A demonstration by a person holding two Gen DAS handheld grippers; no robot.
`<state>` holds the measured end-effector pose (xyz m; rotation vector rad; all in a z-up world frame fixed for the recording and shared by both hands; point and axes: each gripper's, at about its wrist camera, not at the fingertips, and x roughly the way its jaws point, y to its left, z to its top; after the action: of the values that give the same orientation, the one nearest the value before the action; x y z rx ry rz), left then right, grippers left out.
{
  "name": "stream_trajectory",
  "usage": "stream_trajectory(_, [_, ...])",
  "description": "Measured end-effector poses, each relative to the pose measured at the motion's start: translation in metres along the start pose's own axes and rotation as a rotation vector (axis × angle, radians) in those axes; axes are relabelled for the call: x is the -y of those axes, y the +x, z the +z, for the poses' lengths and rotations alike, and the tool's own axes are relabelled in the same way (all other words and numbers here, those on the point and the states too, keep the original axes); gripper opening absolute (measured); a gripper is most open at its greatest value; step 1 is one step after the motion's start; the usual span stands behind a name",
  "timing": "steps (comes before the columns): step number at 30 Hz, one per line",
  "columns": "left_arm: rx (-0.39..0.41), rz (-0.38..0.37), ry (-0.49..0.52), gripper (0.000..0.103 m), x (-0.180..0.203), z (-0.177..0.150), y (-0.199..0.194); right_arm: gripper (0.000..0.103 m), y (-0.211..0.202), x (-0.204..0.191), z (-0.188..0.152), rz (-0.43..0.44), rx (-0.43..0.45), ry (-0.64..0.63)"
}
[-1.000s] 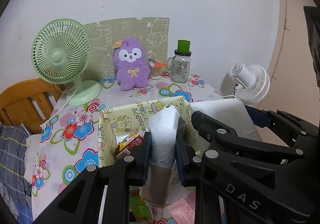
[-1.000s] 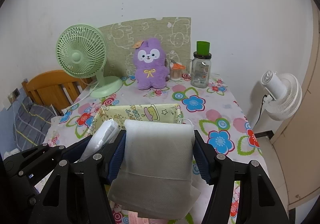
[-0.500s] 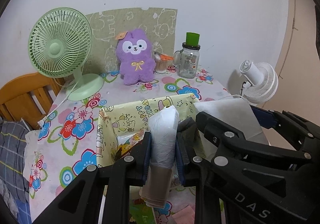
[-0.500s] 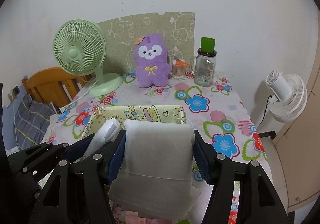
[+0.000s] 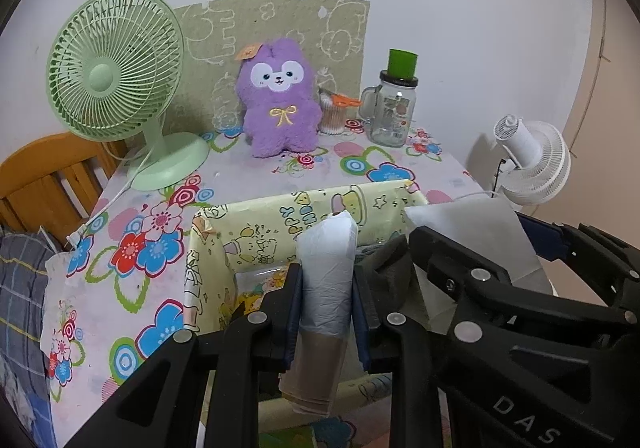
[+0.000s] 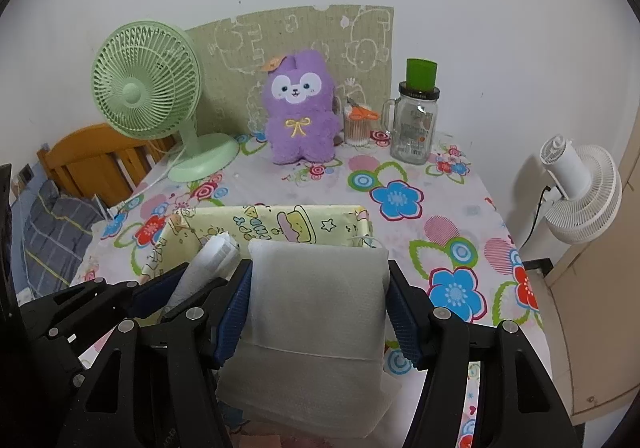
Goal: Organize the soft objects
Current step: 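Lift and carry the white roll and white pad over the box with both tools, then lower both white items into the box and open both tools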
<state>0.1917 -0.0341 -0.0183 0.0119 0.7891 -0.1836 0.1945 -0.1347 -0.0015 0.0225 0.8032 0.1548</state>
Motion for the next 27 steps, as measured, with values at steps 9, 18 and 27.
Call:
stream_trajectory(9, [-0.04, 0.01, -0.03, 0.043, -0.012, -0.001, 0.019, 0.066, 0.019, -0.005, 0.003, -0.002, -0.029, -0.018])
stream_trajectory(18, [-0.066, 0.033, -0.035, 0.068, -0.024, -0.003, 0.023, 0.066, 0.041, -0.017, 0.007, 0.02, -0.05, -0.034])
stream_trajectory(27, [-0.064, 0.057, -0.019, 0.07, -0.03, -0.006, 0.022, 0.066, 0.061, -0.027, 0.007, 0.043, -0.073, -0.042])
